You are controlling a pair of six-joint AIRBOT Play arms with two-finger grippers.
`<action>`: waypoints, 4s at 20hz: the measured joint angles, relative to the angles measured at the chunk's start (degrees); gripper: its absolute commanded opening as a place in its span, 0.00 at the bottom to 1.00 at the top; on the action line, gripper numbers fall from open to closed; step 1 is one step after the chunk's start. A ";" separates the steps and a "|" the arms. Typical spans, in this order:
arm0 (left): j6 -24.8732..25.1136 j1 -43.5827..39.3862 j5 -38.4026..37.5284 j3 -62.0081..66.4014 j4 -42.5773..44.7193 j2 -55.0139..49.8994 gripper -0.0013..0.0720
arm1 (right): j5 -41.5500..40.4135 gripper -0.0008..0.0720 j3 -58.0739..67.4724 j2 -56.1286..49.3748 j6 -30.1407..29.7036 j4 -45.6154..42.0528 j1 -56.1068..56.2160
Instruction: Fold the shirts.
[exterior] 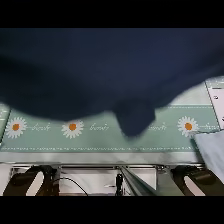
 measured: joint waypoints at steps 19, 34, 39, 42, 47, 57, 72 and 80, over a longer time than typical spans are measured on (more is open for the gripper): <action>7.19 -2.43 7.50 -54.45 -20.02 -23.98 0.05 | -18.75 0.05 -64.87 -14.88 10.45 -1.95 -4.66; 9.33 4.90 -4.37 -61.53 -18.97 -23.47 0.98 | -15.08 0.86 -61.40 -16.33 -0.42 11.63 -33.40; 10.67 -1.92 2.38 -76.78 -27.96 -20.50 0.98 | -20.46 0.86 -76.96 -9.57 -6.60 27.93 -37.66; 10.14 -6.54 8.20 -80.19 -31.10 -20.48 0.98 | -20.85 0.86 -80.43 -8.48 -10.19 33.70 -38.32; 12.31 -12.98 16.50 -81.70 -40.48 -24.04 0.98 | -19.65 0.86 -82.07 -7.96 -13.22 36.00 -38.62; 21.68 -18.71 22.29 -75.49 -48.96 -32.11 0.04 | -18.88 0.86 -82.49 -9.20 -14.14 36.65 -38.64; 24.04 -19.37 19.91 -72.00 -50.16 -32.83 0.04 | -25.97 0.04 -73.42 -30.91 -12.87 37.55 -24.85; 23.34 -10.34 13.99 -37.48 -50.14 -29.24 0.04 | -18.91 0.04 -28.87 -33.09 -9.60 35.85 -21.70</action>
